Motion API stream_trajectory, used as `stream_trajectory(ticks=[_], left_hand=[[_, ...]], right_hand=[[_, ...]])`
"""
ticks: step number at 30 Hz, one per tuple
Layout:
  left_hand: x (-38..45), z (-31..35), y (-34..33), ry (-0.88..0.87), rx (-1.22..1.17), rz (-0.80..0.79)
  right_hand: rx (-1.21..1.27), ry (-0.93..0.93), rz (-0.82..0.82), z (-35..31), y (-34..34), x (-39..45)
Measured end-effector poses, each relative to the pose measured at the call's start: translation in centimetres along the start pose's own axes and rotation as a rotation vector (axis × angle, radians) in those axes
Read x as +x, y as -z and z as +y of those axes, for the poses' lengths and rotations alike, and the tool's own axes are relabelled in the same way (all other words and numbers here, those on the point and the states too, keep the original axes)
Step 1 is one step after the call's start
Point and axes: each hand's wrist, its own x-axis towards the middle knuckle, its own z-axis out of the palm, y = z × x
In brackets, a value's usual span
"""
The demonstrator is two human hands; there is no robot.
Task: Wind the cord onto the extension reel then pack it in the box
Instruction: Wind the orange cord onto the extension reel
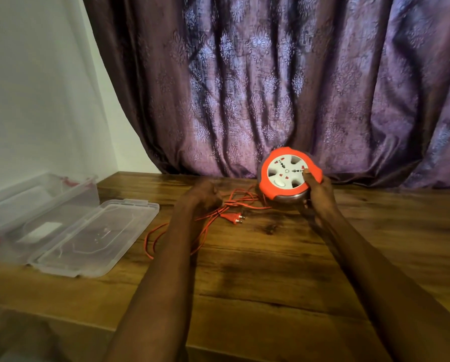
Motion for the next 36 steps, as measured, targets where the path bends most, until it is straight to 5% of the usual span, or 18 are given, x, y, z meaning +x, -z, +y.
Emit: stream_trajectory(ticks=[9, 13, 17, 19, 23, 25, 29, 32, 36], left_hand=[[0.5, 0.7, 0.2, 0.020, -0.256, -0.056], [1.4, 0.4, -0.1, 0.046, -0.237, 0.316], [1.4, 1.0, 0.1, -0.173, -0.194, 0.634], [1.2, 1.7, -0.1, -0.232, -0.319, 0.572], [0.7, 2.3, -0.5, -0.169, -0.873, 0.116], [1.0, 2.1, -0.5, -0.252, -0.718, 0.177], [1.6, 1.7, -0.1, -0.453, -0.233, 0.545], [1.6, 1.2, -0.2, -0.558, -0.001, 0.618], [1.4, 1.3, -0.2, -0.626, 0.015, 0.629]], right_hand=[[-0.174, -0.230, -0.019, 0.3, 2.7, 2.0], [-0.230, -0.253, 0.015, -0.1, 5.1, 2.7], [-0.315, -0.256, 0.008, -0.1, 6.2, 2.9], [-0.333, -0.260, 0.014, -0.1, 6.2, 3.0], [-0.326, -0.262, -0.013, -0.1, 5.8, 3.0], [-0.321, -0.271, -0.037, -0.1, 5.6, 2.9], [-0.301, -0.272, -0.049, -0.2, 5.5, 2.7], [-0.291, -0.273, -0.041, -0.3, 5.4, 2.8], [-0.290, -0.271, -0.031, -0.4, 5.2, 2.9]])
